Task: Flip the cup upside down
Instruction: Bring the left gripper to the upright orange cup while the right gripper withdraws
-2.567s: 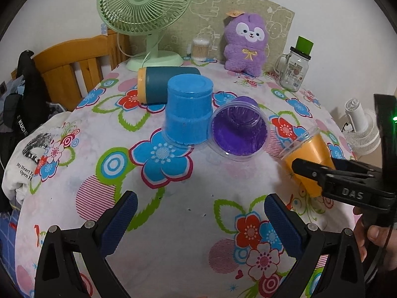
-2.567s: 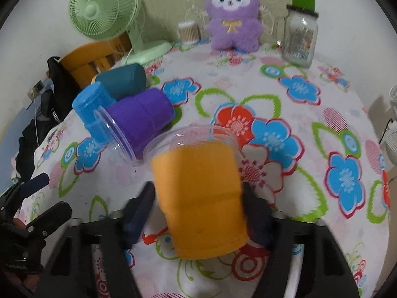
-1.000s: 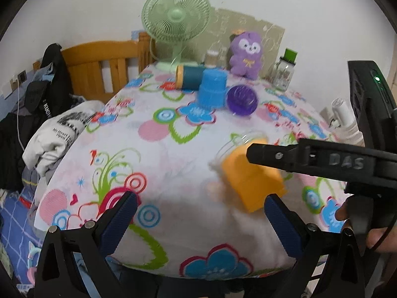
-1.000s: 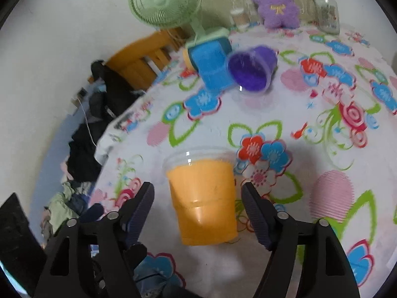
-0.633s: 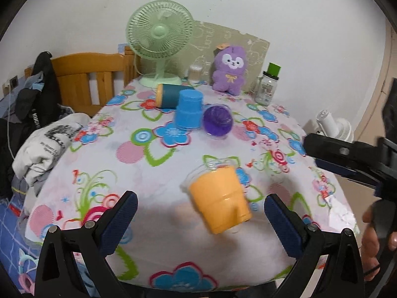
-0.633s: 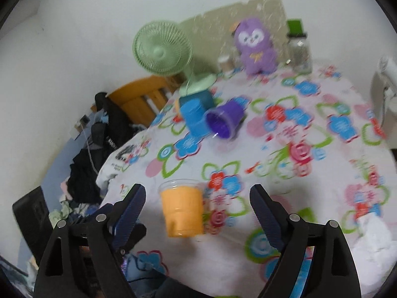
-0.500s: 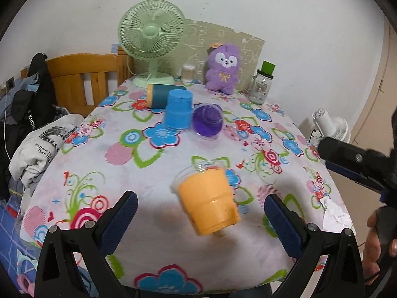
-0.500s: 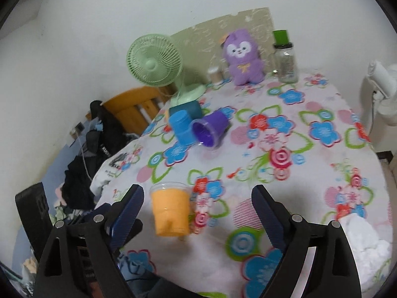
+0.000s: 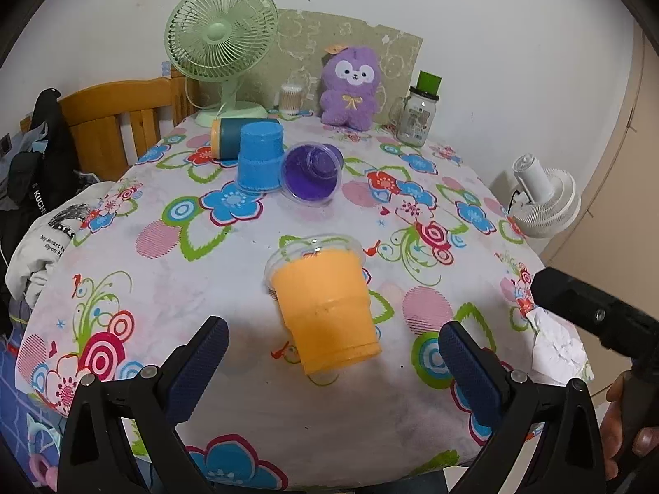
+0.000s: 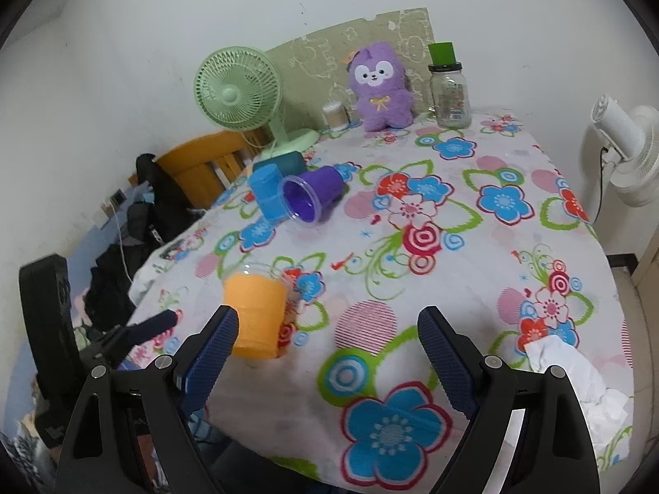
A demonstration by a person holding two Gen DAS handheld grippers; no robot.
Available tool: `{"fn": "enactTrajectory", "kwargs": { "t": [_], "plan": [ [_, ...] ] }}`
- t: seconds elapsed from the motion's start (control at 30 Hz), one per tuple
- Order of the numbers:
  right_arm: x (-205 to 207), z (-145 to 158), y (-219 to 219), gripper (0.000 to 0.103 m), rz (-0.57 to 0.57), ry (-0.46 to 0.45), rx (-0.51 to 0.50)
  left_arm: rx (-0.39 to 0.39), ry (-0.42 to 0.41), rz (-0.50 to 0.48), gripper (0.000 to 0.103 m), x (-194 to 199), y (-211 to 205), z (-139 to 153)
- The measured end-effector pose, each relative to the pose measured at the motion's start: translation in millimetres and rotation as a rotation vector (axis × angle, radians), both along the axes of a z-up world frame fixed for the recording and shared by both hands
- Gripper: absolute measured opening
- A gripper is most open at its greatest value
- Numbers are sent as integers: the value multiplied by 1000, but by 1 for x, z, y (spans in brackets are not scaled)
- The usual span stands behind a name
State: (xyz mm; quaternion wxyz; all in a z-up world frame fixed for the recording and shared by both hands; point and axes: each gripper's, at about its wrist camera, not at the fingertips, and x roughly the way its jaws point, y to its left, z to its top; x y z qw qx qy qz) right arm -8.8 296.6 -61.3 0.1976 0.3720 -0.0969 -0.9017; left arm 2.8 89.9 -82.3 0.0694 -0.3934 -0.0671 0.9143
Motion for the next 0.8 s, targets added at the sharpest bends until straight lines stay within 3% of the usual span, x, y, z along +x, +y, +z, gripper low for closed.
{"fn": "enactTrajectory", "kwargs": {
  "t": [0.8],
  "plan": [
    [8,-7,6,91,-13,9,22,-6,-19,-3,103,0,8,-7]
  ]
}}
